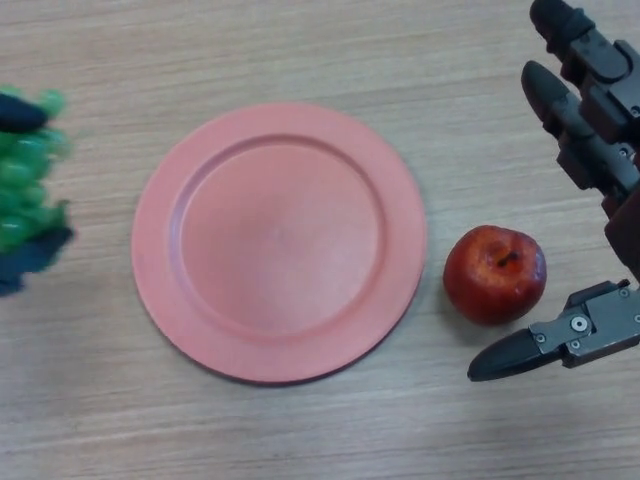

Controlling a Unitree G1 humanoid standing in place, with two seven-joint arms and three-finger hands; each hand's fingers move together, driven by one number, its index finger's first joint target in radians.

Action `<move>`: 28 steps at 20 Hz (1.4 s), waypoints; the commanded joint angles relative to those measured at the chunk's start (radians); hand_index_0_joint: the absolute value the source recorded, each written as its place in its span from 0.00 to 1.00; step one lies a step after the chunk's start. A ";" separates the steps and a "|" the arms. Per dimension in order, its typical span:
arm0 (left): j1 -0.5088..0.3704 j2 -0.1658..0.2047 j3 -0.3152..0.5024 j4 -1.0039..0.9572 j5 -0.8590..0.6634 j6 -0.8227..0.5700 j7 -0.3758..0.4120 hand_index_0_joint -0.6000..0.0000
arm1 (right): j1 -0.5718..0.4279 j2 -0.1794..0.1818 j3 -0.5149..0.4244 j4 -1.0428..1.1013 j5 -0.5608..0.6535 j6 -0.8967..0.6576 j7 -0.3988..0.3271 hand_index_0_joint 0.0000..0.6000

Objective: Pick up the green grapes and place it on the plate

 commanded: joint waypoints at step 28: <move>0.038 0.027 0.249 -0.054 -0.778 0.170 -0.006 1.00 | -0.094 -0.005 0.013 -0.082 0.002 -0.064 -0.088 0.00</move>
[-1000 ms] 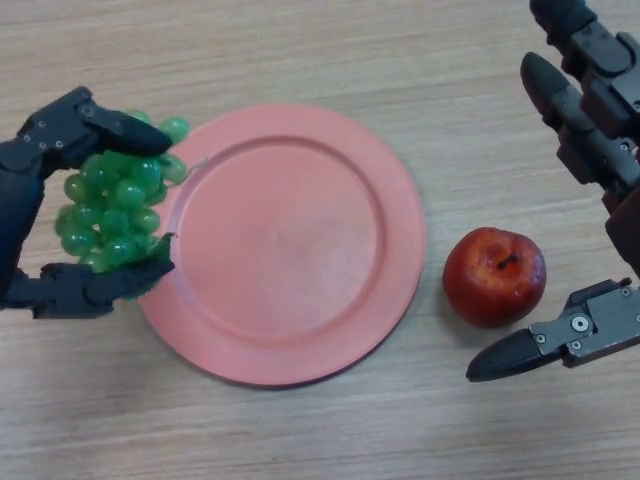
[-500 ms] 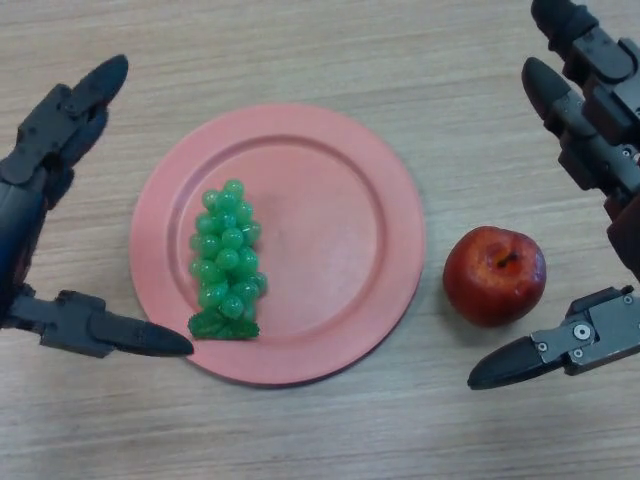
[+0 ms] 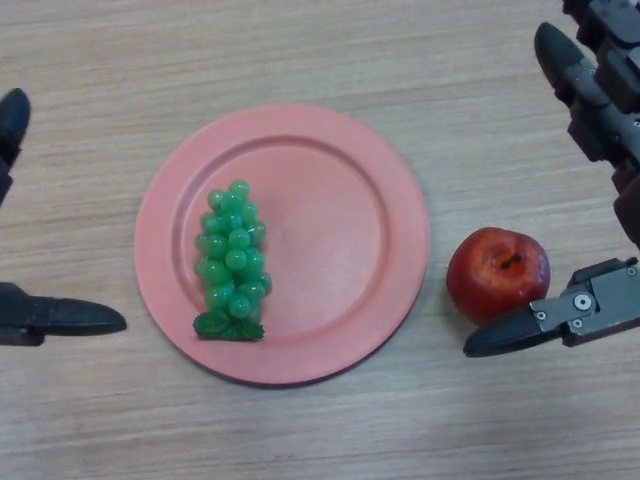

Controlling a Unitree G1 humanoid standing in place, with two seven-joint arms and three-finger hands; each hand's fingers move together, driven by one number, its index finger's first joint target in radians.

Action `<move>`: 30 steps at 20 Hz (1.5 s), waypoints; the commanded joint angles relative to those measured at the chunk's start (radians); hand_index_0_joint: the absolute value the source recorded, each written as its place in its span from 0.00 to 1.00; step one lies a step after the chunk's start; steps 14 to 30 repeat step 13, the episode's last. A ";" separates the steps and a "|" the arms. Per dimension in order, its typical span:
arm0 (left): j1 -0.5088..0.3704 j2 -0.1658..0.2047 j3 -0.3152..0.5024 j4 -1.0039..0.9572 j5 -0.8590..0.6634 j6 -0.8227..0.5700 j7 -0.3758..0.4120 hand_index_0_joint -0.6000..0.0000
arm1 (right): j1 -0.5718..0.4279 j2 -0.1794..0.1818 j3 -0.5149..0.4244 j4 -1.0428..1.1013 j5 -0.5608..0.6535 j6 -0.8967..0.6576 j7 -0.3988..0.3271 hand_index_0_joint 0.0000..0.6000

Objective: Pick up the green grapes and place it on the plate

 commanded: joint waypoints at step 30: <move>-0.055 0.069 -0.003 -0.100 -0.063 -0.054 0.002 1.00 | -0.002 0.006 0.003 0.025 -0.020 -0.188 0.017 0.00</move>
